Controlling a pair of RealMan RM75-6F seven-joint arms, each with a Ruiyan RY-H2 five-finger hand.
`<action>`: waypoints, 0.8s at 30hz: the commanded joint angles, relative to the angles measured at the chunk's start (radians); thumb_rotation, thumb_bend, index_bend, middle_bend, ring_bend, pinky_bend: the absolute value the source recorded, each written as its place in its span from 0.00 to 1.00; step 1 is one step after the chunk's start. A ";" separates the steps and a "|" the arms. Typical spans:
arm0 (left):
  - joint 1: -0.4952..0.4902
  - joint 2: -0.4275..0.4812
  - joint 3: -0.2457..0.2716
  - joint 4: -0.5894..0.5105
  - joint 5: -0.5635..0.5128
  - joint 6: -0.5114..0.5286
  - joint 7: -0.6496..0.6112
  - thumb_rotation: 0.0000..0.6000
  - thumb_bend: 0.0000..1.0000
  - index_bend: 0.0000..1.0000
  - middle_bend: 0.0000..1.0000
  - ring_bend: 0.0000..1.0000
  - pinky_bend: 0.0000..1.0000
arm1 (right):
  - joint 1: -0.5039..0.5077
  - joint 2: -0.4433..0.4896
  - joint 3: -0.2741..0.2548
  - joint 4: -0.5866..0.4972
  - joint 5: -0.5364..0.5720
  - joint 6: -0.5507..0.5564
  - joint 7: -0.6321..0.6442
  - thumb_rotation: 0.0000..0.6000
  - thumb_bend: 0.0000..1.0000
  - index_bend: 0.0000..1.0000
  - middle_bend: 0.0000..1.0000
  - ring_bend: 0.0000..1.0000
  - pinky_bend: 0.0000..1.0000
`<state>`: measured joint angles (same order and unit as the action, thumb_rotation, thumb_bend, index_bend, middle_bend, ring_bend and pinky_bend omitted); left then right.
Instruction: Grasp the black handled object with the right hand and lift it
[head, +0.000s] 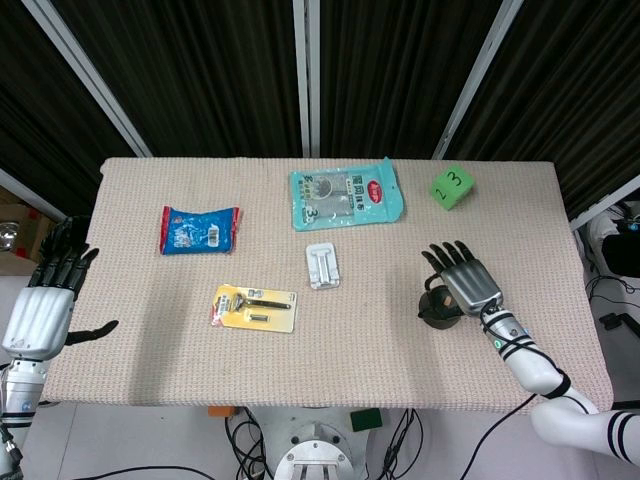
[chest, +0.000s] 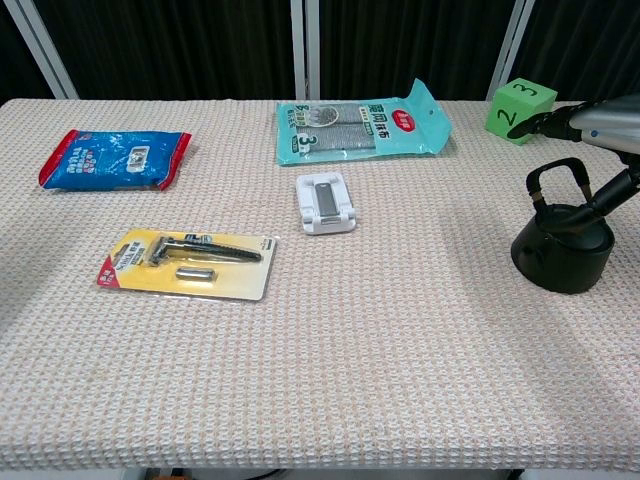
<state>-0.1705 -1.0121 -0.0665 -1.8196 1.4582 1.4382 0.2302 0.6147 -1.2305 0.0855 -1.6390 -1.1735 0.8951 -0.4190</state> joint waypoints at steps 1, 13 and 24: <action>-0.001 0.000 0.000 0.001 -0.002 -0.003 -0.002 0.77 0.00 0.06 0.02 0.02 0.13 | 0.002 0.000 -0.002 -0.001 0.004 0.000 0.000 0.53 0.08 0.00 0.00 0.00 0.00; 0.000 0.000 -0.001 0.000 -0.001 -0.001 0.000 0.77 0.00 0.06 0.02 0.02 0.13 | 0.029 0.012 -0.004 -0.018 0.012 -0.028 0.017 0.53 0.08 0.00 0.00 0.00 0.00; 0.000 0.001 -0.003 0.001 -0.007 -0.004 -0.001 0.77 0.00 0.06 0.02 0.02 0.13 | 0.075 0.045 0.025 -0.055 0.064 -0.089 0.067 0.53 0.56 0.19 0.21 0.10 0.00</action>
<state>-0.1707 -1.0109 -0.0691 -1.8186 1.4518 1.4348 0.2295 0.6863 -1.1878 0.1075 -1.6917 -1.1126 0.8097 -0.3546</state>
